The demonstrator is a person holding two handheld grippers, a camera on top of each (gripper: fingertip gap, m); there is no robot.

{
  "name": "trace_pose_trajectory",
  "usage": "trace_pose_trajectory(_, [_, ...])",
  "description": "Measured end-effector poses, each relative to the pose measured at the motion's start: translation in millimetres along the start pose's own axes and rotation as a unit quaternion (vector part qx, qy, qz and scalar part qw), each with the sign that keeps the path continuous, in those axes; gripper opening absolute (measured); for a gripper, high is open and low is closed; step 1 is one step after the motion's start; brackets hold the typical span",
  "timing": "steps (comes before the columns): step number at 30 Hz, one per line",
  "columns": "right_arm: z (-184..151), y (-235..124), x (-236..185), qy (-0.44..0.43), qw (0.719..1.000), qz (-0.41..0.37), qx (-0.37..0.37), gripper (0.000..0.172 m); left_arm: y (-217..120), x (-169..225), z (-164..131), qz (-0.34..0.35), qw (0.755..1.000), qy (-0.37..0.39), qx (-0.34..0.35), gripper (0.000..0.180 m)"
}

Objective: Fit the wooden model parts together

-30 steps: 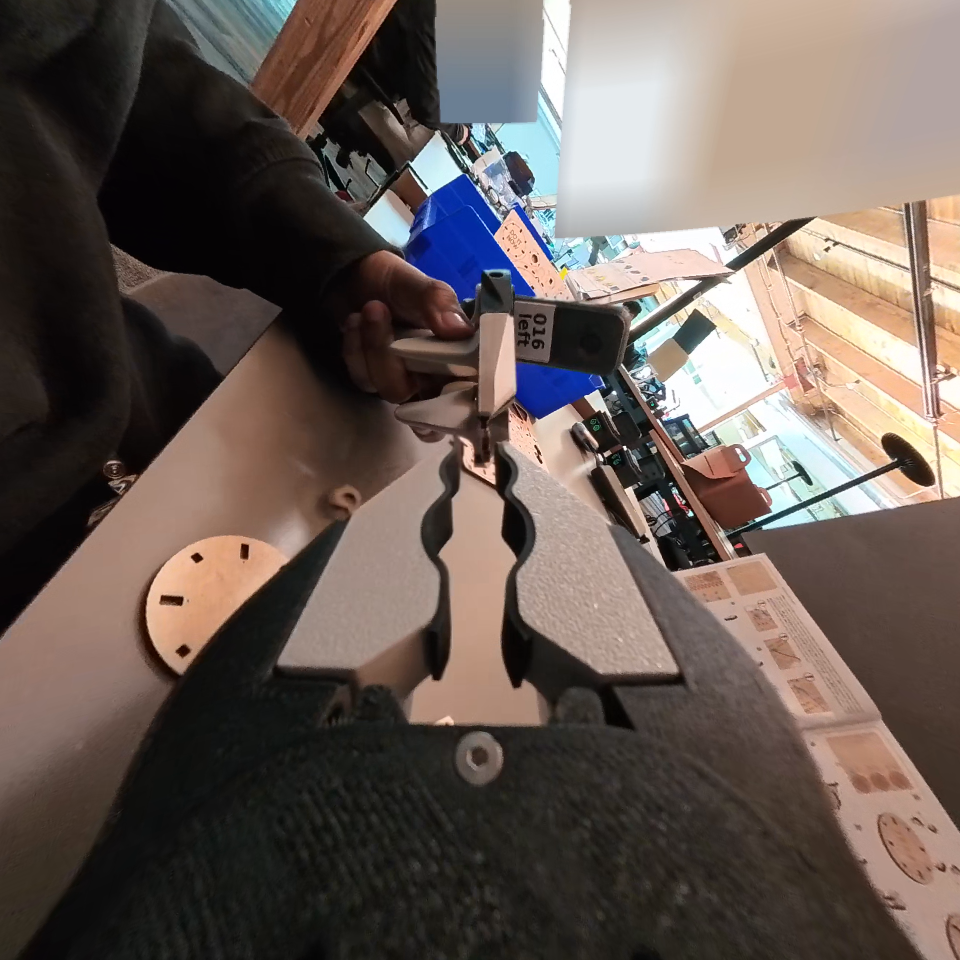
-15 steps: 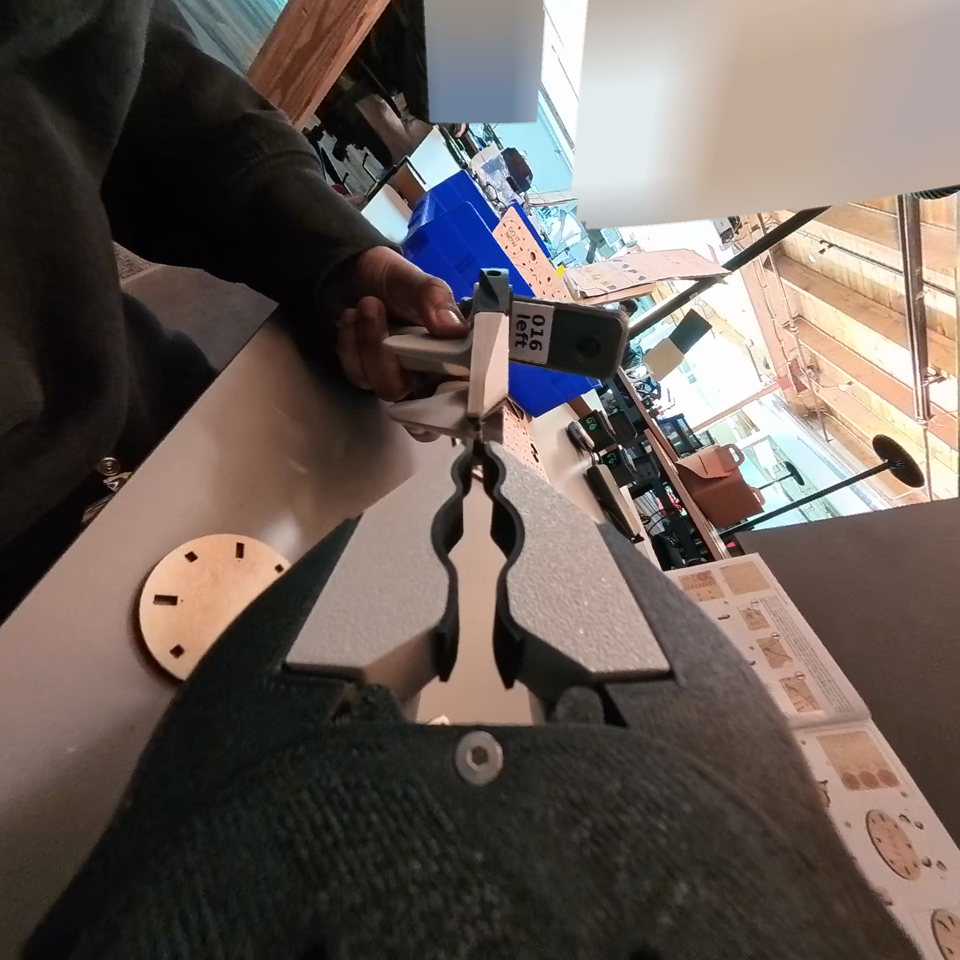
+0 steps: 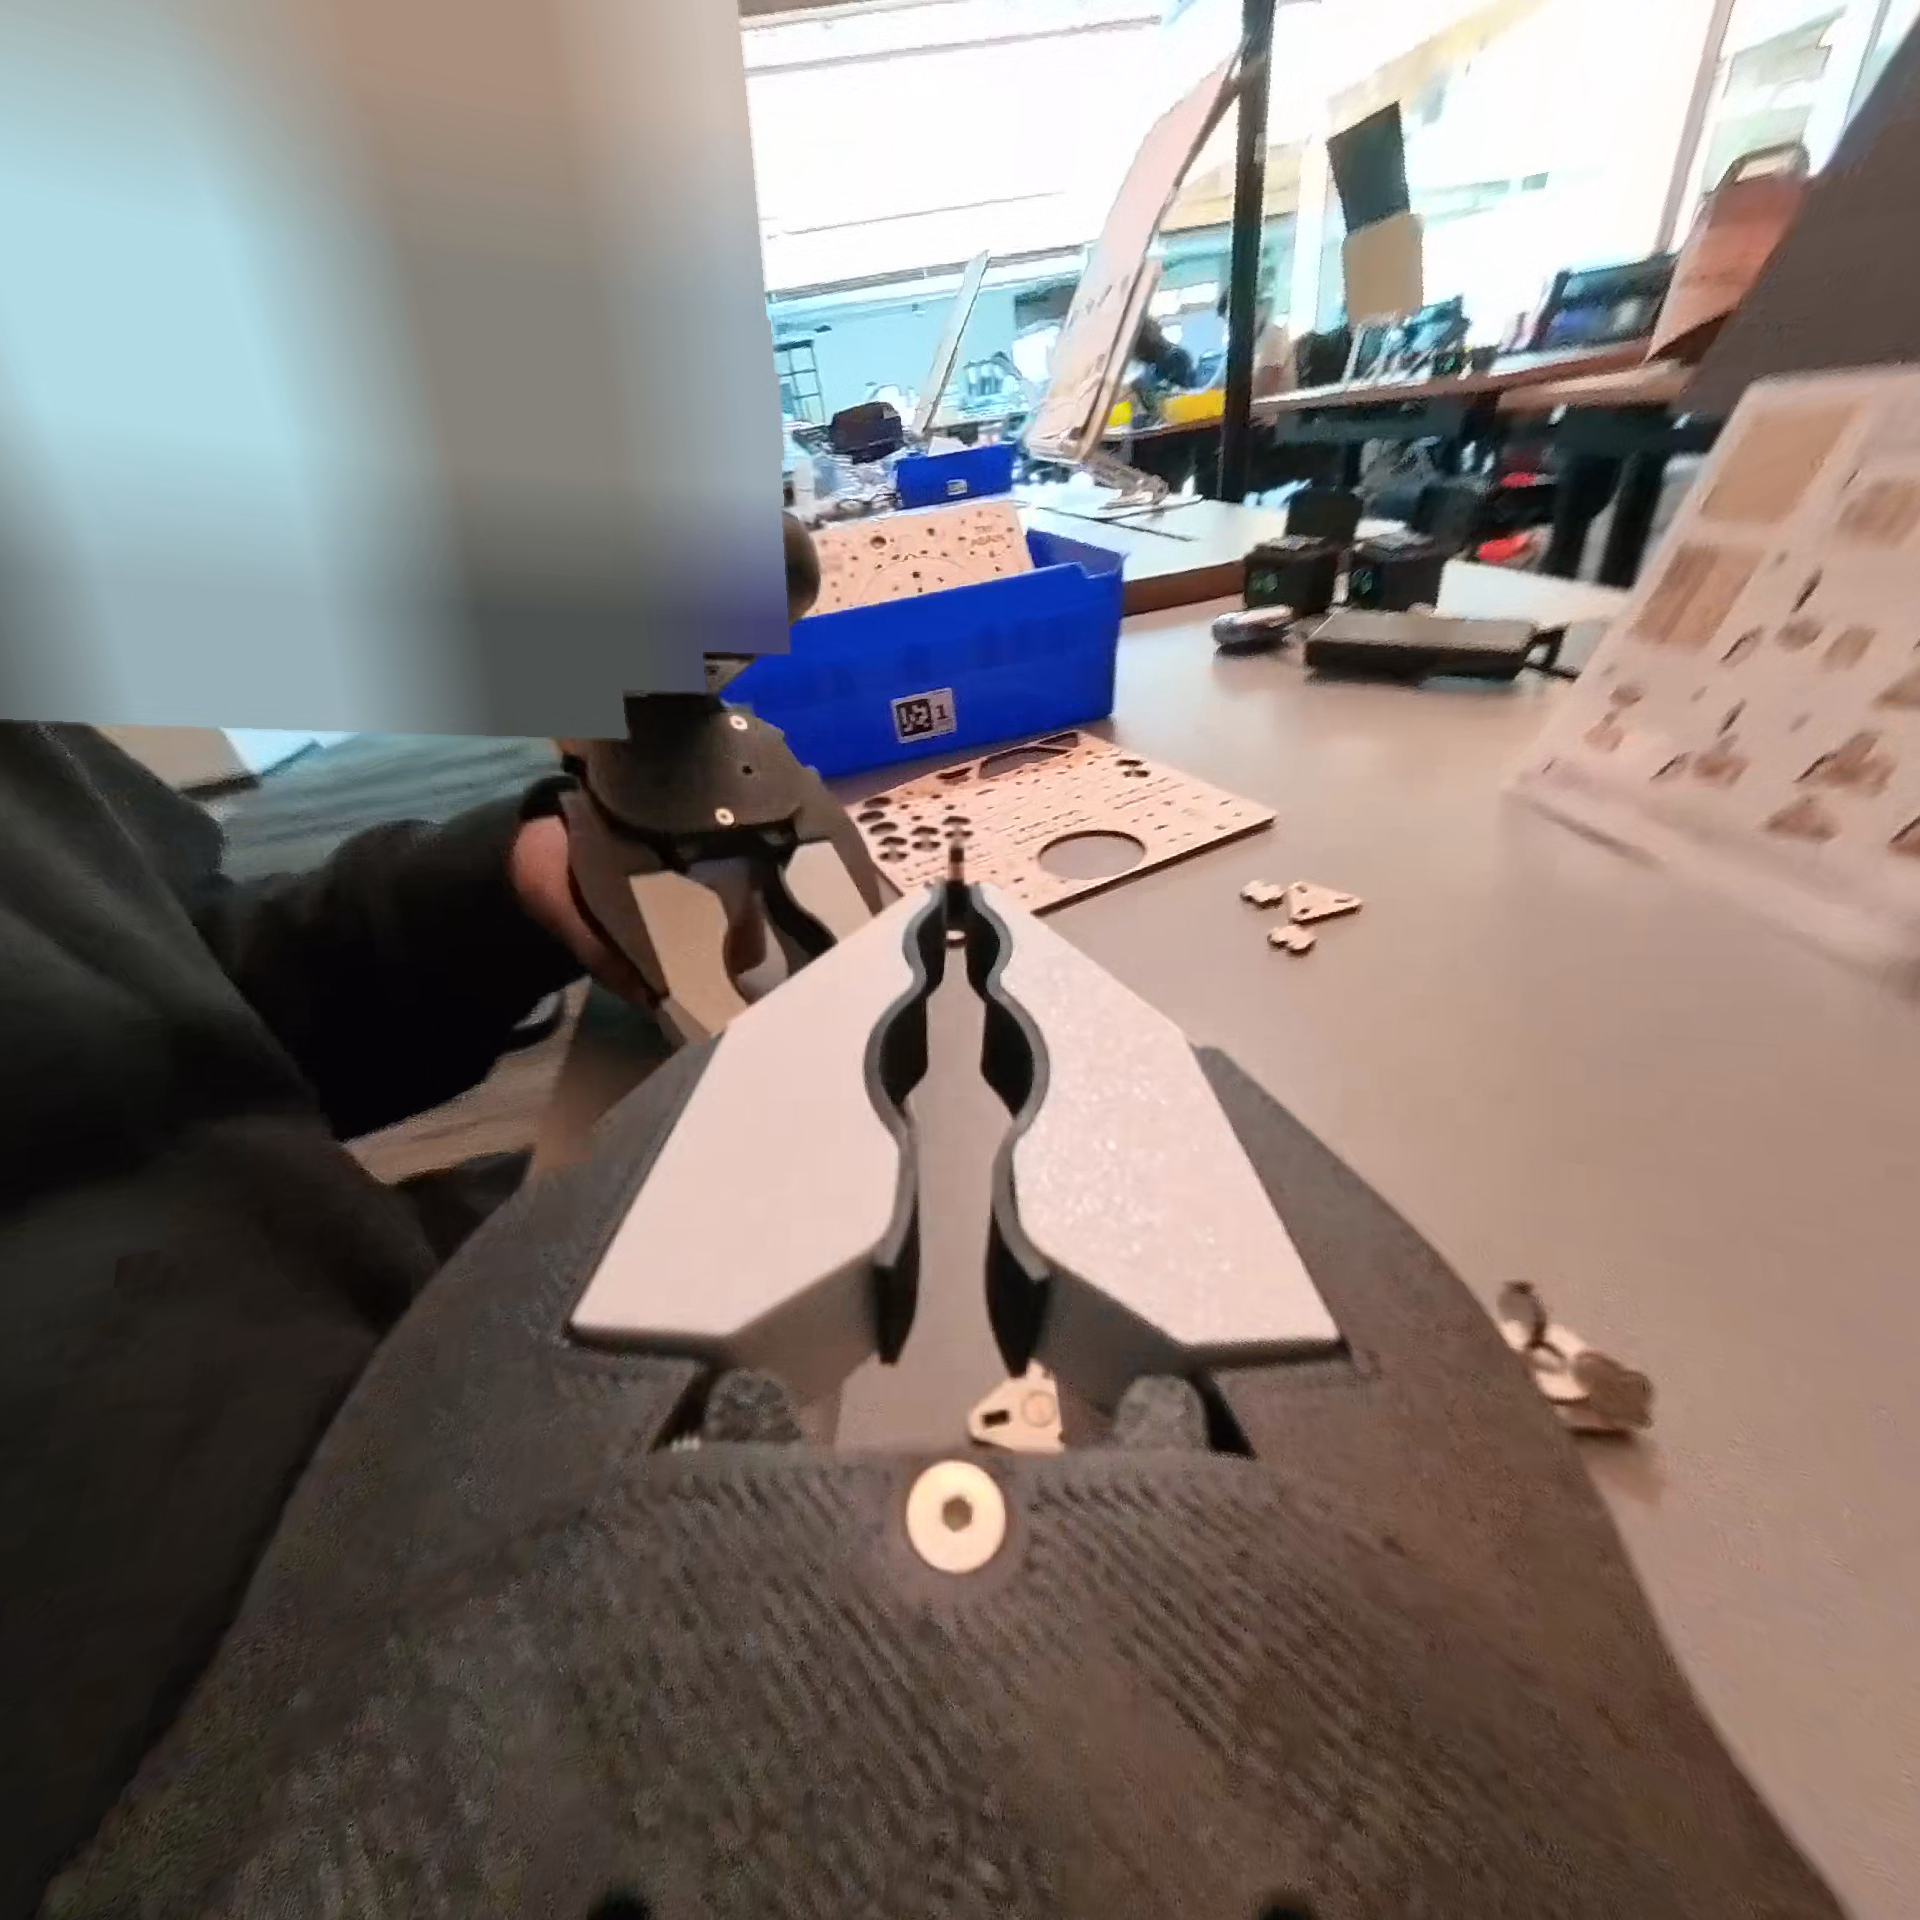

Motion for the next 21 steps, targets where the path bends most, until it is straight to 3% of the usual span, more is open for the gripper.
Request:
trace_pose_trajectory(5, [-1.8,2.0,1.1,0.059,0.998,0.039,0.005,0.000,1.9,0.7,-1.7,0.004,1.000,0.004,-0.011,0.015])
trace_pose_trajectory(10, [0.5,-0.3,3.1,0.094,0.993,0.061,0.025,0.000,1.1,3.2,-0.7,-0.008,1.000,0.012,-0.006,0.013])
trace_pose_trajectory(21, [-22.2,21.0,-8.5,-0.008,0.996,0.017,-0.091,0.001,-28.7,-9.4,22.9,-0.037,0.983,-0.053,0.173,0.013])
Point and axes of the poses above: each gripper's, where its closed fingertips meet, y out along the fingers, z out of its top, x = y × z across the jaws, the point moved 5 cm from there along -y, back along the fingers, and after that the axes turned 11 degrees about -x, right-handed, at the moved point
